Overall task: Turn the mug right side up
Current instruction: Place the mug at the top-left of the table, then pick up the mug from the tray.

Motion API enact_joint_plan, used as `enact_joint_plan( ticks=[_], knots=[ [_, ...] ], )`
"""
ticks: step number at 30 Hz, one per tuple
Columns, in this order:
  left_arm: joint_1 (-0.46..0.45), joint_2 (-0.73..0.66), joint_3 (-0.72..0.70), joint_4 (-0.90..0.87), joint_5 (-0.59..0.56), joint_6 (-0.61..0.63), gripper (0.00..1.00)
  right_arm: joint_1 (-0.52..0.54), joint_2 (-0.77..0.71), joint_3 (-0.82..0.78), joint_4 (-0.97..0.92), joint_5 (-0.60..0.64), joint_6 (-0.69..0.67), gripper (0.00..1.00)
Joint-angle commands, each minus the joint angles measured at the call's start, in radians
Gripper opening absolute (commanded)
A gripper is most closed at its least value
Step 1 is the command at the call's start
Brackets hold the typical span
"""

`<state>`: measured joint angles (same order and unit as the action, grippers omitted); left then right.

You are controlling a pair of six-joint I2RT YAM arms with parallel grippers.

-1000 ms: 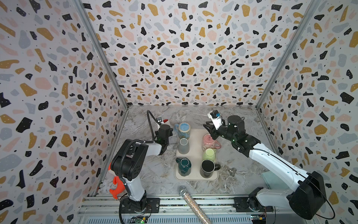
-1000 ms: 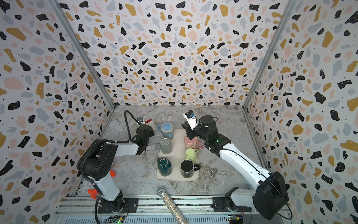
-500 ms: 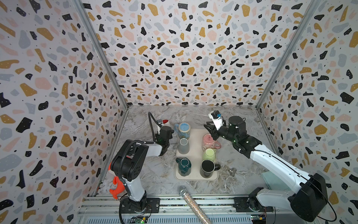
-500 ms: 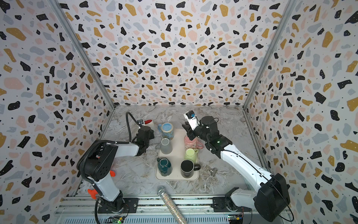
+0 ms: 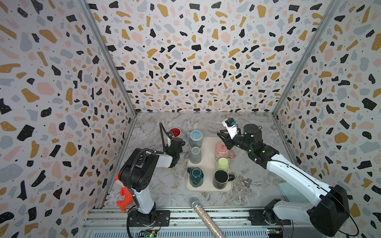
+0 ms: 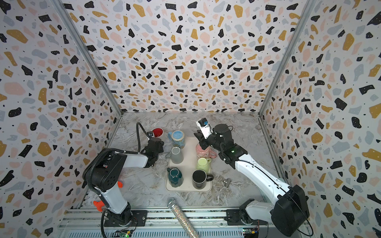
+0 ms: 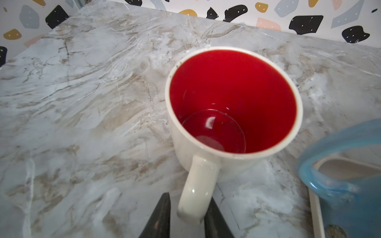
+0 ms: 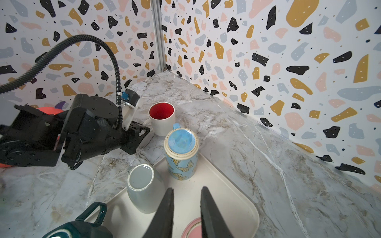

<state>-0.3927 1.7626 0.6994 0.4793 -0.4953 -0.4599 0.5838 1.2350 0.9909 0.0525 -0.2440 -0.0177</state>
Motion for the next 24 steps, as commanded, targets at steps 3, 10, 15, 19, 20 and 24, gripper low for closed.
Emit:
enact_joint_plan(
  ticks=[3, 10, 15, 19, 20, 24],
  knots=[
    [-0.036, -0.155, -0.051, -0.038, -0.002, -0.036, 0.3, -0.028, -0.008, 0.128, -0.2, -0.013, 0.086, 0.3],
    [-0.055, -0.449, -0.065, -0.199, 0.011, -0.041, 0.36, -0.173, 0.096, 0.375, -0.595, -0.042, 0.311, 0.6],
    [-0.056, -0.62, -0.017, -0.305, 0.049, -0.027, 0.45, -0.32, 0.136, 0.36, -0.657, -0.214, 0.448, 0.72],
    [-0.055, -0.658, 0.061, -0.378, 0.095, 0.0, 0.48, -0.438, 0.152, 0.236, -0.6, -0.4, 0.588, 0.73],
    [-0.056, -0.658, 0.08, -0.395, 0.107, 0.004, 0.48, -0.46, 0.15, 0.203, -0.579, -0.435, 0.625, 0.72],
    [-0.055, -0.657, 0.118, -0.414, 0.153, -0.003, 0.48, -0.534, 0.141, 0.08, -0.492, -0.558, 0.763, 0.7]
  ],
)
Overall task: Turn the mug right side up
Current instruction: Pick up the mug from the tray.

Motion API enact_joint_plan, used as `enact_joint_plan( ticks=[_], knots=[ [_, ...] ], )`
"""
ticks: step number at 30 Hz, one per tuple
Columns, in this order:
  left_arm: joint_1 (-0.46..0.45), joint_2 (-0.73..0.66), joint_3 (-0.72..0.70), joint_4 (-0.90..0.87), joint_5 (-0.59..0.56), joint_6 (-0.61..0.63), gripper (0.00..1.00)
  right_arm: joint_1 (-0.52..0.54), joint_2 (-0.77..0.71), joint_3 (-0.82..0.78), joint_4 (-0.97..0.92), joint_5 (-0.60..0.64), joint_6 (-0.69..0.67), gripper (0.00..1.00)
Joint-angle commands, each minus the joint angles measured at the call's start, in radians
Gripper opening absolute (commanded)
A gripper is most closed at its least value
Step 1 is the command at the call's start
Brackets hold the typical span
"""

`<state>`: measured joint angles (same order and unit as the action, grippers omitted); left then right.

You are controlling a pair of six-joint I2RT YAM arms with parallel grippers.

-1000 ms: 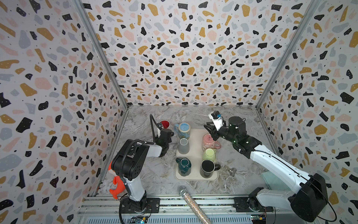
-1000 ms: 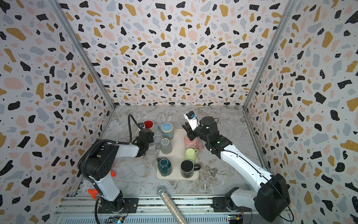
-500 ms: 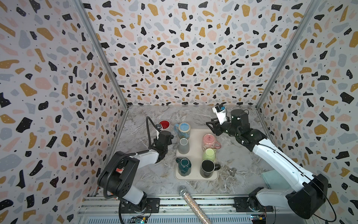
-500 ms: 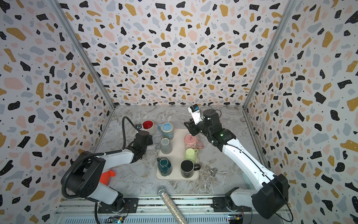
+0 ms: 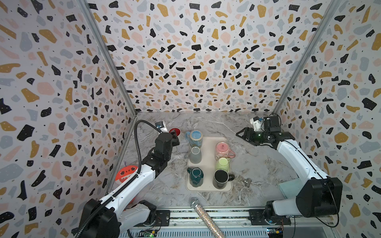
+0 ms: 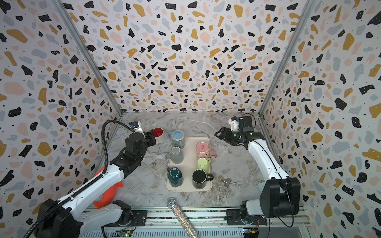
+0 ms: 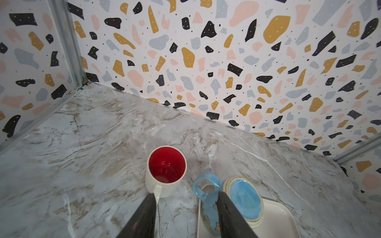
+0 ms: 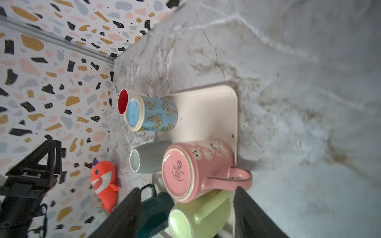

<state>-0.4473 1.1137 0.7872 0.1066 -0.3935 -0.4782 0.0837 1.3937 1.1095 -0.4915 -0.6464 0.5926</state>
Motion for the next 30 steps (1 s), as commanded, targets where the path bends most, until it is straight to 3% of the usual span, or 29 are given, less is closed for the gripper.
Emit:
enact_joint_plan(
  ticks=[1, 11, 22, 30],
  knots=[
    [-0.001, -0.008, 0.033, -0.042, 0.061, 0.012, 0.48, -0.046, -0.019, -0.063, 0.066, -0.178, 0.183, 0.69],
    [-0.001, -0.003, 0.075, -0.082, 0.094, -0.002, 0.49, -0.088, -0.029, -0.358, 0.355, -0.4, 0.556, 0.64],
    [-0.001, 0.005, 0.08, -0.081, 0.118, -0.025, 0.49, -0.081, 0.005, -0.477, 0.617, -0.417, 0.765, 0.62],
    [-0.001, 0.004, 0.082, -0.085, 0.121, -0.027, 0.49, -0.069, 0.069, -0.456, 0.72, -0.404, 0.82, 0.61]
  ],
)
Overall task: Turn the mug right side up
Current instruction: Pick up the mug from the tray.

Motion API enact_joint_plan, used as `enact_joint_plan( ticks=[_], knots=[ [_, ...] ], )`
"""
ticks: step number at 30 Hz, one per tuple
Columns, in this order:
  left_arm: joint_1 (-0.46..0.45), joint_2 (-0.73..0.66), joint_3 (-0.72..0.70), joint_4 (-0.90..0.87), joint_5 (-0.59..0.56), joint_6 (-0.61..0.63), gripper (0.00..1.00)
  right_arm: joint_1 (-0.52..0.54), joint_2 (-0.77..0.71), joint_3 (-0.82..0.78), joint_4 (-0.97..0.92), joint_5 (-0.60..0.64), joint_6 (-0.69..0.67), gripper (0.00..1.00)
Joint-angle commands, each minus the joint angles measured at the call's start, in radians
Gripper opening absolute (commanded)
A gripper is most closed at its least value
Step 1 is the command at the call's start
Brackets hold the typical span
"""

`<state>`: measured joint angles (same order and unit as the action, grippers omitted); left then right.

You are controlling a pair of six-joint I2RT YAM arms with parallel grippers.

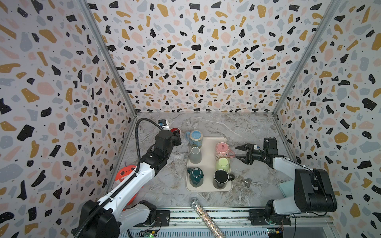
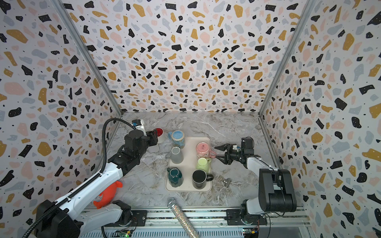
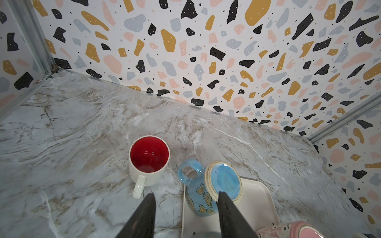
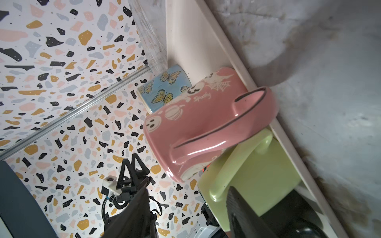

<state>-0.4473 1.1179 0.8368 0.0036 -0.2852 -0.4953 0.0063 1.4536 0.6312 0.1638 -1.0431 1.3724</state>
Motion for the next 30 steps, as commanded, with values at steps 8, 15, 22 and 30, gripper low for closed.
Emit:
enact_joint_plan(
  ticks=[8, 15, 22, 30],
  knots=[
    [-0.001, 0.001, 0.033, 0.015, 0.014, -0.009, 0.49, 0.047, 0.047, 0.013, 0.128, 0.006, 0.079, 0.61],
    [-0.001, -0.004, 0.031, 0.003, 0.011, -0.007, 0.49, 0.056, 0.102, 0.01, 0.222, 0.04, 0.122, 0.59],
    [-0.001, -0.009, 0.031, -0.004, 0.001, -0.006, 0.5, 0.066, 0.165, 0.001, 0.399, 0.078, 0.209, 0.57],
    [-0.001, -0.005, 0.037, -0.008, -0.002, -0.006, 0.5, 0.098, 0.264, 0.022, 0.617, 0.104, 0.318, 0.54]
  ],
)
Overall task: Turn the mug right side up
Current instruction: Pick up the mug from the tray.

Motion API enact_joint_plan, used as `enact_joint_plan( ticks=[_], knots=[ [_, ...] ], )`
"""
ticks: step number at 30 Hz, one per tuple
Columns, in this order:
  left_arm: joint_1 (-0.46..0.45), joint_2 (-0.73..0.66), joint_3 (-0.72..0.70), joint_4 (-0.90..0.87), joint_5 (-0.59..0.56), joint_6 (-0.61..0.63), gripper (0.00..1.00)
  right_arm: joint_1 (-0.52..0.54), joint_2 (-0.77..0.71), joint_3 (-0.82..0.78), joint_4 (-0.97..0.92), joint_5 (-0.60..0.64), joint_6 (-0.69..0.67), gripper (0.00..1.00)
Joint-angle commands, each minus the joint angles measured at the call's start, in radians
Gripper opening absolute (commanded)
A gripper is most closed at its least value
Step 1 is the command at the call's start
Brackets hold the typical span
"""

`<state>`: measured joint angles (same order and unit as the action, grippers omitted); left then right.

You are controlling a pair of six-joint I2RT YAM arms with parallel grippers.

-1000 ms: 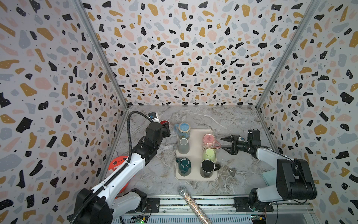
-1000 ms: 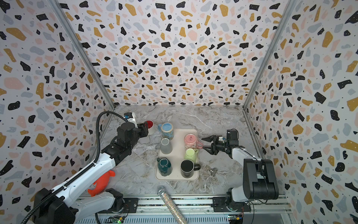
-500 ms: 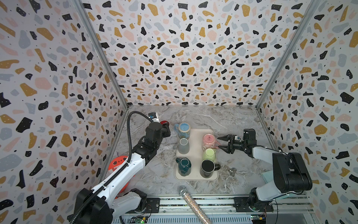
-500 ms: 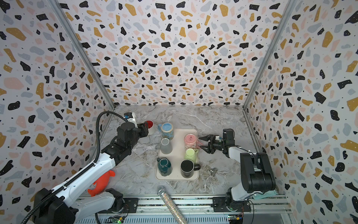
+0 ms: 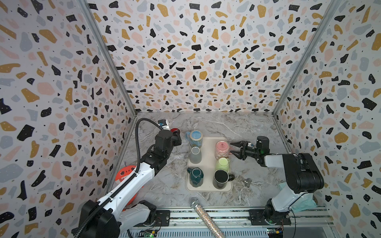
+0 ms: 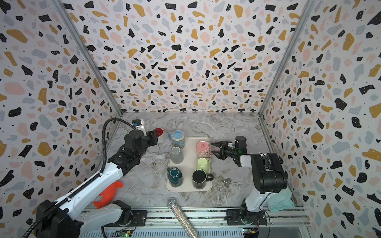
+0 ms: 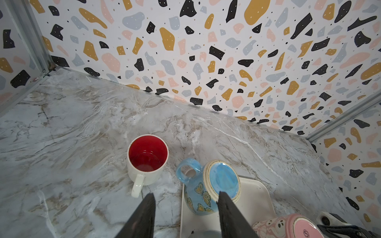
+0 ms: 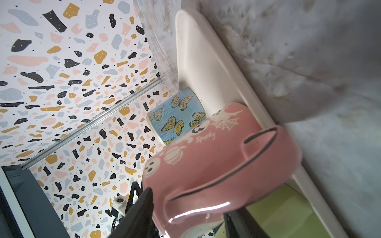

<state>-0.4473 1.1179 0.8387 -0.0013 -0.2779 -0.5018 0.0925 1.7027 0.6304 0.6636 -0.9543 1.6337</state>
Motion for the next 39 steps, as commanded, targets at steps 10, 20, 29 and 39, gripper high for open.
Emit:
enact_joint_plan(
  ticks=[10, 20, 29, 39],
  knots=[
    [-0.001, -0.004, 0.039, -0.011, -0.017, 0.005, 0.5, 0.029, 0.078, 0.055, 0.193, 0.051, 0.072, 0.51],
    [-0.001, 0.002, 0.049, -0.018, -0.021, 0.012, 0.5, 0.044, 0.147, 0.09, 0.254, 0.085, 0.092, 0.49],
    [-0.001, 0.006, 0.051, -0.021, -0.02, 0.014, 0.5, 0.055, 0.162, 0.119, 0.225, 0.125, 0.056, 0.41],
    [-0.001, 0.0, 0.046, -0.029, -0.027, 0.017, 0.5, 0.069, 0.222, 0.179, 0.252, 0.132, 0.066, 0.39]
  ],
)
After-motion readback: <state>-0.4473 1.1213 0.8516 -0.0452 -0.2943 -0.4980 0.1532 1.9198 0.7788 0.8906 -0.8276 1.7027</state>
